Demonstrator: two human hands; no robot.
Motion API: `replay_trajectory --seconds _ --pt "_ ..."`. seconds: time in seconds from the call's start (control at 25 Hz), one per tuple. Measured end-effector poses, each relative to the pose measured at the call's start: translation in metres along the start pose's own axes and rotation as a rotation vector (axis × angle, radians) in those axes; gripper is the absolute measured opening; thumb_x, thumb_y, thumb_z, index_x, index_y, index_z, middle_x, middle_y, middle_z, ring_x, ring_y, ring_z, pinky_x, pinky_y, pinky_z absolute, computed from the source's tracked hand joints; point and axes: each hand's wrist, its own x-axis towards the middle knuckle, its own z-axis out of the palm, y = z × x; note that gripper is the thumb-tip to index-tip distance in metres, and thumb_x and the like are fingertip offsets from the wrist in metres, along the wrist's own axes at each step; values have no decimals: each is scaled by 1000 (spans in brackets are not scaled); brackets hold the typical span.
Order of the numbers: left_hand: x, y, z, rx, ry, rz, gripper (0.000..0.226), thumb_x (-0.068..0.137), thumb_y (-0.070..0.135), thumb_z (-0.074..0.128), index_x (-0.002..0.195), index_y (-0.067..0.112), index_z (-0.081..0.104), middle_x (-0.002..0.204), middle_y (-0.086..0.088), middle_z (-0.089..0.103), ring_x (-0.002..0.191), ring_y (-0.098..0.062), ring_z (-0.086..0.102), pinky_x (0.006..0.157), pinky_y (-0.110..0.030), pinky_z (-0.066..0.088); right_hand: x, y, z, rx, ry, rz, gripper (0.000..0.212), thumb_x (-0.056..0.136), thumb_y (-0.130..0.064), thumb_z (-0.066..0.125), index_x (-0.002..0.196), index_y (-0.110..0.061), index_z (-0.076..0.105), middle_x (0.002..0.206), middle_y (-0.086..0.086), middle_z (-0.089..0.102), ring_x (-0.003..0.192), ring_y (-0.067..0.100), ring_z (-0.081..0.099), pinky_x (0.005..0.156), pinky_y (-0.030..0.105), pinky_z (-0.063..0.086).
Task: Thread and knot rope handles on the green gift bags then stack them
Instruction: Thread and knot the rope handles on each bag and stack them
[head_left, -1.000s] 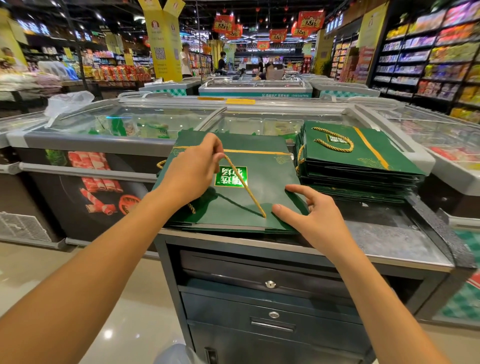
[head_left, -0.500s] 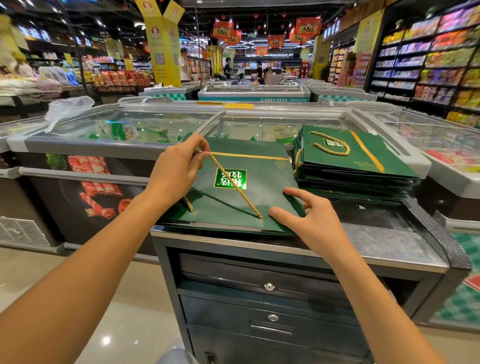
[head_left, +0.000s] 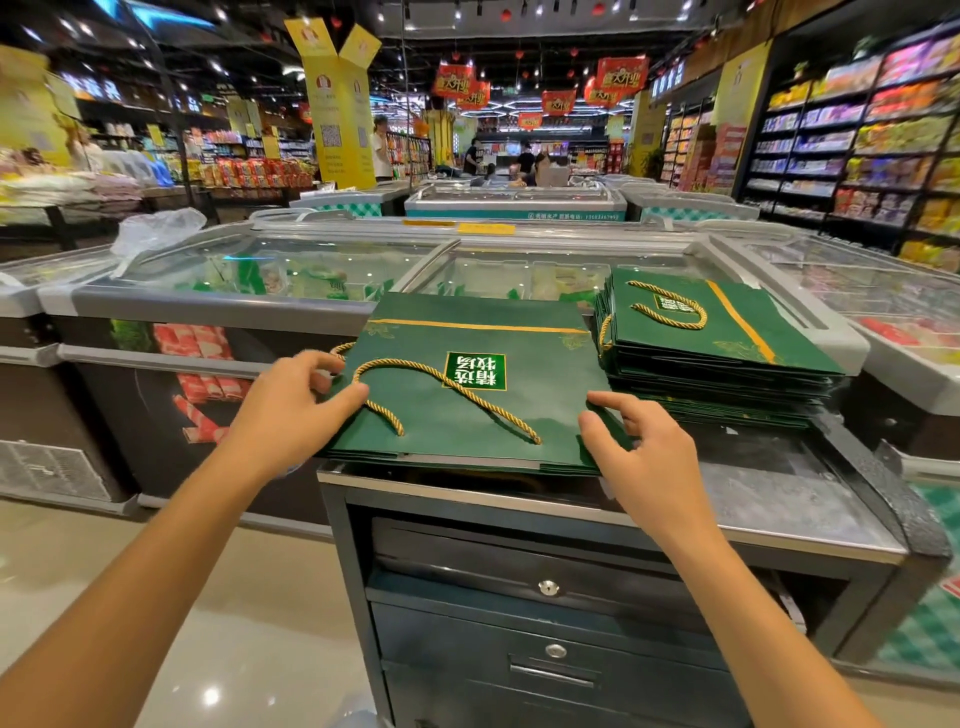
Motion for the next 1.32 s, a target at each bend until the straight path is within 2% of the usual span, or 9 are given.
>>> replay_trajectory --seconds 0.2,0.32,0.56,0.68,0.76,0.92,1.08,1.2,1.32 --pt "-6 3 -5 -107 -97 -138 54 84 60 68 121 23 58 113 -1 63 105 -19 63 90 -42 53 2 3 -1 -44 -35 10 31 94 -30 68 125 -24 69 117 -6 59 110 13 55 89 27 41" --pt "-7 -4 -2 -374 -98 -255 43 90 41 72 121 13 61 93 -5 74 87 -20 72 78 -44 59 -2 -6 3 -153 89 -145 34 94 -39 66 119 -17 72 125 1 60 120 19 55 101 44 47" --pt "-11 17 -23 -979 36 -339 28 100 7 56 127 -1 60 95 -9 71 78 -13 66 51 -17 53 -11 -83 9 -681 -224 -488 96 79 -93 37 149 -30 46 136 -12 62 125 13 59 107 39 45" --pt "-17 41 -32 -1059 69 -238 23 101 6 52 121 3 63 87 -5 71 72 -10 68 53 -19 54 -3 -110 24 -724 -281 -581 82 94 -72 46 160 -35 15 142 -10 55 121 19 60 80 37 53" --pt "-21 58 -38 -1111 67 -146 19 104 13 48 114 10 64 80 0 74 67 -10 70 54 -21 55 4 -117 32 -694 -240 -635 63 105 -39 50 159 -37 17 137 -8 59 114 24 63 74 38 54" --pt "-23 73 -44 -1204 1 -50 27 107 29 41 123 14 57 93 -12 72 73 -23 71 61 -29 59 20 -119 17 -419 28 -613 54 102 -8 55 150 -31 46 103 -1 74 78 27 69 62 42 57" --pt "-26 69 -19 -1072 -199 -192 30 105 24 46 128 5 55 110 -20 71 88 -31 74 75 -33 63 33 -126 -14 -106 191 -586 35 104 -8 52 135 -22 61 71 -11 61 54 6 53 50 20 37" --pt "-38 68 -3 -1020 -357 -191 36 102 31 51 126 4 56 113 -18 72 98 -30 73 85 -34 61 30 -132 -23 299 249 -430 15 106 -14 51 106 -17 65 72 -14 63 64 5 57 58 15 46" --pt "-50 69 10 -1014 -482 -216 45 97 41 55 127 9 56 115 -12 73 103 -26 73 90 -36 59 23 -135 -18 776 207 -104 16 107 -20 52 103 -17 67 90 -3 75 84 16 72 70 32 61"
